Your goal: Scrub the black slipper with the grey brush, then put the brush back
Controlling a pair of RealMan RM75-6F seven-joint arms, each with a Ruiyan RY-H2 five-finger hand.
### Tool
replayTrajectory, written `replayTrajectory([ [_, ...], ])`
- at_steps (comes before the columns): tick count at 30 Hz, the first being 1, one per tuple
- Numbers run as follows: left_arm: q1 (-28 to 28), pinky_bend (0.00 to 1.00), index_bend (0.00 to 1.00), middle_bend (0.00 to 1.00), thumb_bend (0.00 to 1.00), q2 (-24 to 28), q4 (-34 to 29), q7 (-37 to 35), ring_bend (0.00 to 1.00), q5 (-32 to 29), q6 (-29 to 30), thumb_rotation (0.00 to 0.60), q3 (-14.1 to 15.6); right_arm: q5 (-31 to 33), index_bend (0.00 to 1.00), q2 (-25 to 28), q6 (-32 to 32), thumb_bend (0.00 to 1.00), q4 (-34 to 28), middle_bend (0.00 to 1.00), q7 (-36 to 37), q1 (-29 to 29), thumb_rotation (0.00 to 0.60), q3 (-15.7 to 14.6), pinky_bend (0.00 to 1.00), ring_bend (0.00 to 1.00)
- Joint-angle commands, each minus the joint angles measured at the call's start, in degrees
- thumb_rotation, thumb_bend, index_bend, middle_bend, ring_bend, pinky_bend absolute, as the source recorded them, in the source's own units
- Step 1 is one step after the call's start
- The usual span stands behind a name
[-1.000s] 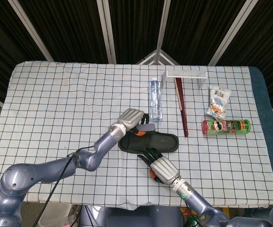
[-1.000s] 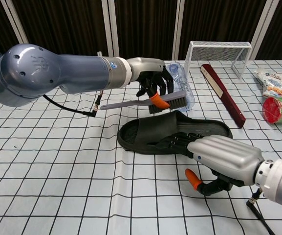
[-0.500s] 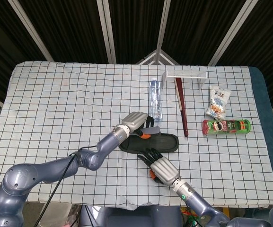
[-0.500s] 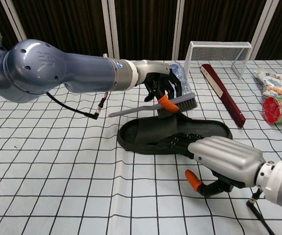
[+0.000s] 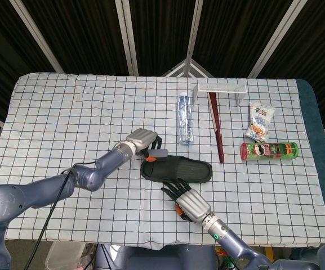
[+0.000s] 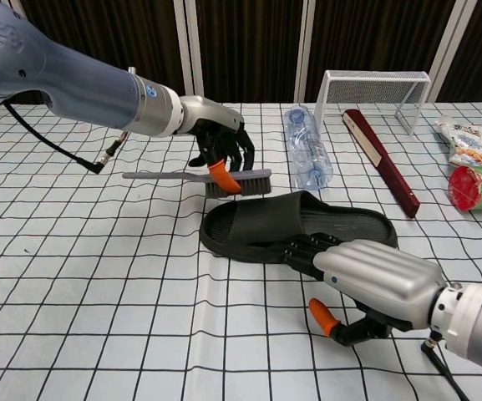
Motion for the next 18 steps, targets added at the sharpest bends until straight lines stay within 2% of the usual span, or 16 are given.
replayTrajectory([
  [1,-0.6,0.75,0.78,0.74,0.75,0.2,-0.8,-0.6,0.56,-1.6,0.1,0.600,1.0,0.1,0.00,-0.3,-0.1,0.77,0.2,0.00,0.0,0.1,0.600,-0.1,0.00,0.00],
  [5,0.3,0.75,0.78,0.74,0.75,-2.2,0.2,-2.4,0.56,1.0,1.7,0.600,-0.8,0.4,0.00,-0.5,-0.5,0.77,0.4,0.00,-0.2,0.4,0.600,-0.1,0.00,0.00],
  [11,2.9,0.75,0.78,0.74,0.75,-5.9,0.9,-6.2,0.56,9.4,5.3,0.600,-5.1,1.2,0.00,-0.4,-0.8,0.77,0.5,0.00,-0.3,0.5,0.600,0.1,0.00,0.00],
  [18,4.9,0.75,0.78,0.74,0.75,-8.1,1.8,-11.9,0.56,17.2,7.1,0.600,-8.6,1.2,0.00,-0.6,-0.9,0.77,0.8,0.00,0.0,0.8,0.600,0.0,0.00,0.00],
])
